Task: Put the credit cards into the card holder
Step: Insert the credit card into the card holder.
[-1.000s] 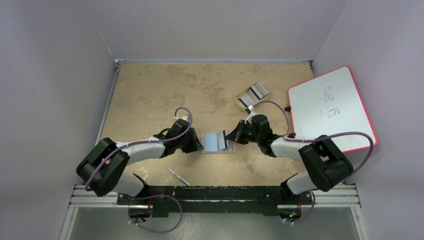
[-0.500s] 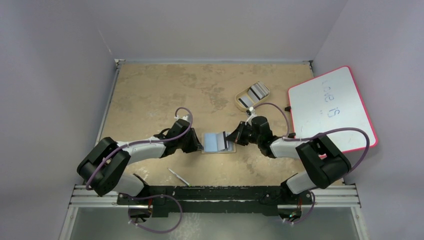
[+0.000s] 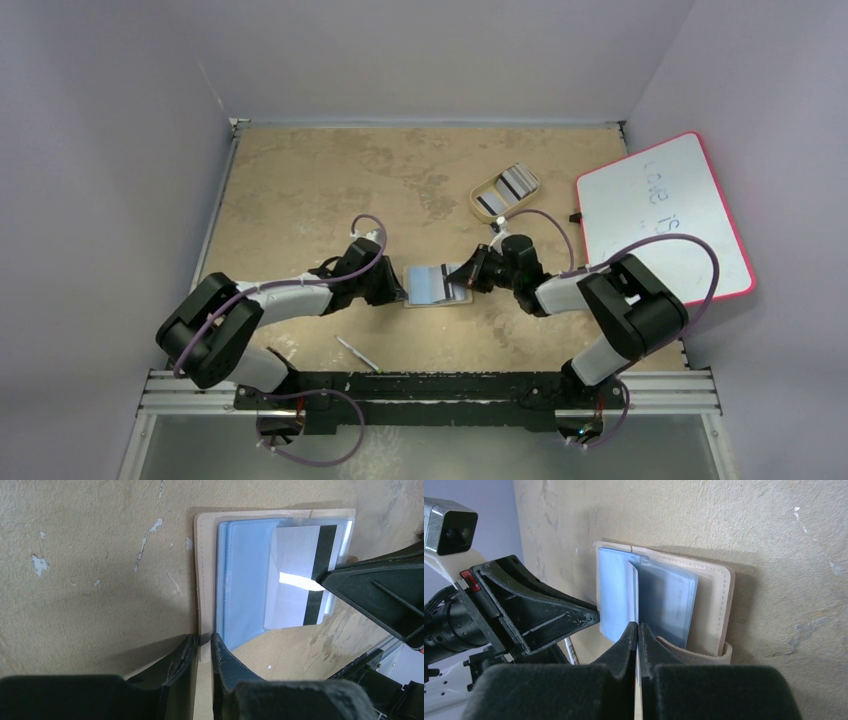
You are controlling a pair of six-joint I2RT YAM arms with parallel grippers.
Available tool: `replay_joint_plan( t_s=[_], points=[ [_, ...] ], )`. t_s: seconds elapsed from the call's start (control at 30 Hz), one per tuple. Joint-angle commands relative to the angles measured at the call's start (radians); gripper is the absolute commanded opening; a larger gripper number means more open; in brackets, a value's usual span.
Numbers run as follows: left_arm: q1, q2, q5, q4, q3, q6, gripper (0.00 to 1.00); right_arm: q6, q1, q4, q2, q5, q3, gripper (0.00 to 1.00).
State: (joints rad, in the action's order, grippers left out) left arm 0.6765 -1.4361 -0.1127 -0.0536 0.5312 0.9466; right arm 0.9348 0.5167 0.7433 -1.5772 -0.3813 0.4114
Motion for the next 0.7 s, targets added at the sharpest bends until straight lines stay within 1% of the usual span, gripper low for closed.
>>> replay_joint_plan(
  t_s=[0.0,0.1,0.2,0.33,0.47,0.57,0.67],
  points=[
    [0.006,-0.022,-0.005,-0.025,0.009,-0.002,0.14,0.019,0.003,0.074,-0.012,-0.041,-0.013,0.00],
    [0.006,-0.025,-0.035,-0.039,0.023,0.016,0.14,0.025,0.004,0.072,-0.002,-0.037,-0.012,0.00],
    [0.008,-0.006,-0.027,-0.034,0.025,0.022,0.14,0.034,0.012,0.058,0.022,-0.001,-0.018,0.00],
    [0.007,0.010,-0.036,-0.029,0.019,0.047,0.14,0.036,0.018,0.017,0.006,0.006,0.003,0.04],
    [0.008,0.034,-0.003,-0.064,-0.022,0.057,0.15,0.034,0.026,-0.003,0.012,0.046,-0.011,0.13],
    [0.008,0.015,-0.020,-0.071,-0.025,0.059,0.15,0.016,0.034,-0.046,0.005,0.065,-0.007,0.14],
    [0.010,0.027,-0.022,-0.088,-0.038,0.075,0.15,-0.002,0.060,-0.107,0.020,0.108,0.013,0.14]
  ],
)
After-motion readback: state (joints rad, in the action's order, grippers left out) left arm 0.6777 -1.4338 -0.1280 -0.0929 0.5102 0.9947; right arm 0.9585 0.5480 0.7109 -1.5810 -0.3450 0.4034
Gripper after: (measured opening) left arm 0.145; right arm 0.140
